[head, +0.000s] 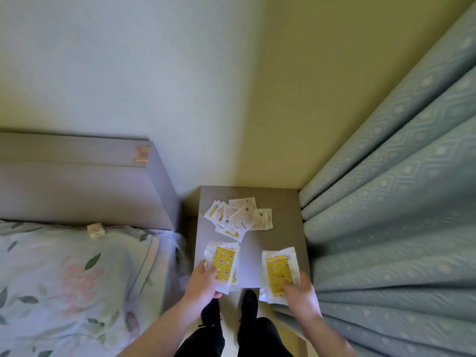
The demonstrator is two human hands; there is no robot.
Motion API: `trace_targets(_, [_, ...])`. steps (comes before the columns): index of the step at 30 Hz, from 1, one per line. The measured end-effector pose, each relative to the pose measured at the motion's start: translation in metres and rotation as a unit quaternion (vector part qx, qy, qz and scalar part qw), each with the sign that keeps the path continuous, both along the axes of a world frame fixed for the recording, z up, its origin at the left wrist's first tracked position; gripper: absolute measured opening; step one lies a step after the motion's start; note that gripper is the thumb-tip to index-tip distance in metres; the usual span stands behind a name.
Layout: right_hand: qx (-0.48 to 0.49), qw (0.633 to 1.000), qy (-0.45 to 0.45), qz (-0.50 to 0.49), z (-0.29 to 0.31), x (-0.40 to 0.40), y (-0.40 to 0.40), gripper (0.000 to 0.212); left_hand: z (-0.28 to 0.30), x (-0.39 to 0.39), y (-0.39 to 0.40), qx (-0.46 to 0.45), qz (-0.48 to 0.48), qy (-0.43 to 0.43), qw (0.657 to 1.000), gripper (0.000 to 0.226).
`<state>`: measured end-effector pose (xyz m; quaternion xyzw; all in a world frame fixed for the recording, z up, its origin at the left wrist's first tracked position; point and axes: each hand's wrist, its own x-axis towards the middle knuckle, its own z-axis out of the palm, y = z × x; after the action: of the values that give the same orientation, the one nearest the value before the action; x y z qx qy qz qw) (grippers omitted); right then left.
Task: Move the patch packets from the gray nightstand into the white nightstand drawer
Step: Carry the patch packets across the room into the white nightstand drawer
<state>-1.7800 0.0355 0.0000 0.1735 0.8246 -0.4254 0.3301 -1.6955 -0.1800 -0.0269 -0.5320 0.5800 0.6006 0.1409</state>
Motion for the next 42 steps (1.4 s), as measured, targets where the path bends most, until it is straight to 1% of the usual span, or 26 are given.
trace_targets(1, [-0.006,1.0,0.007,0.003,0.011,0.003,-0.001,0.017,0.011,0.005,0.003,0.014,0.023,0.009,1.0,0.02])
trace_targets(3, [-0.021,0.999,0.021,0.014,0.031,0.004,-0.003,0.017,0.026,0.015,0.01,0.035,0.051,0.033,0.998,0.016])
trace_targets(7, [-0.052,0.996,0.044,0.05,0.055,0.005,0.0,0.017,0.05,0.04,0.022,0.028,0.058,0.076,0.995,0.021])
trace_targets(11, [-0.085,0.99,0.069,0.091,0.066,0.007,0.013,0.016,0.076,0.066,0.044,-0.033,0.077,0.106,0.991,0.022])
trace_targets(13, [-0.098,0.986,0.08,0.111,0.068,0.012,0.021,0.014,0.084,0.084,0.061,-0.037,0.098,0.119,0.987,0.023])
trace_targets(15, [-0.11,0.982,0.077,0.133,0.07,0.021,0.031,0.013,0.089,0.102,0.08,-0.041,0.131,0.13,0.982,0.026])
trace_targets(17, [-0.126,0.978,0.068,0.15,0.071,0.034,0.044,0.014,0.09,0.12,0.099,-0.032,0.169,0.144,0.974,0.033])
trace_targets(21, [-0.15,0.968,0.059,0.194,0.076,0.066,0.071,0.018,0.095,0.162,0.137,-0.044,0.223,0.145,0.963,0.022])
trace_targets(25, [-0.168,0.954,0.037,0.247,0.083,0.106,0.086,0.019,0.108,0.217,0.172,-0.074,0.267,0.137,0.951,0.02])
trace_targets(29, [-0.187,0.932,0.035,0.309,0.096,0.158,0.081,0.018,0.125,0.291,0.2,-0.091,0.322,0.143,0.932,0.021])
trace_targets(34, [-0.208,0.887,0.045,0.409,0.109,0.247,0.07,0.018,0.144,0.399,0.234,-0.133,0.395,0.13,0.899,0.023])
trace_targets(37, [-0.217,0.86,0.047,0.46,0.119,0.318,0.067,0.017,0.155,0.473,0.261,-0.157,0.438,0.129,0.876,0.022])
trace_targets(42, [-0.235,0.811,0.052,0.533,0.134,0.457,0.078,0.014,0.168,0.614,0.311,-0.202,0.483,0.12,0.843,0.022])
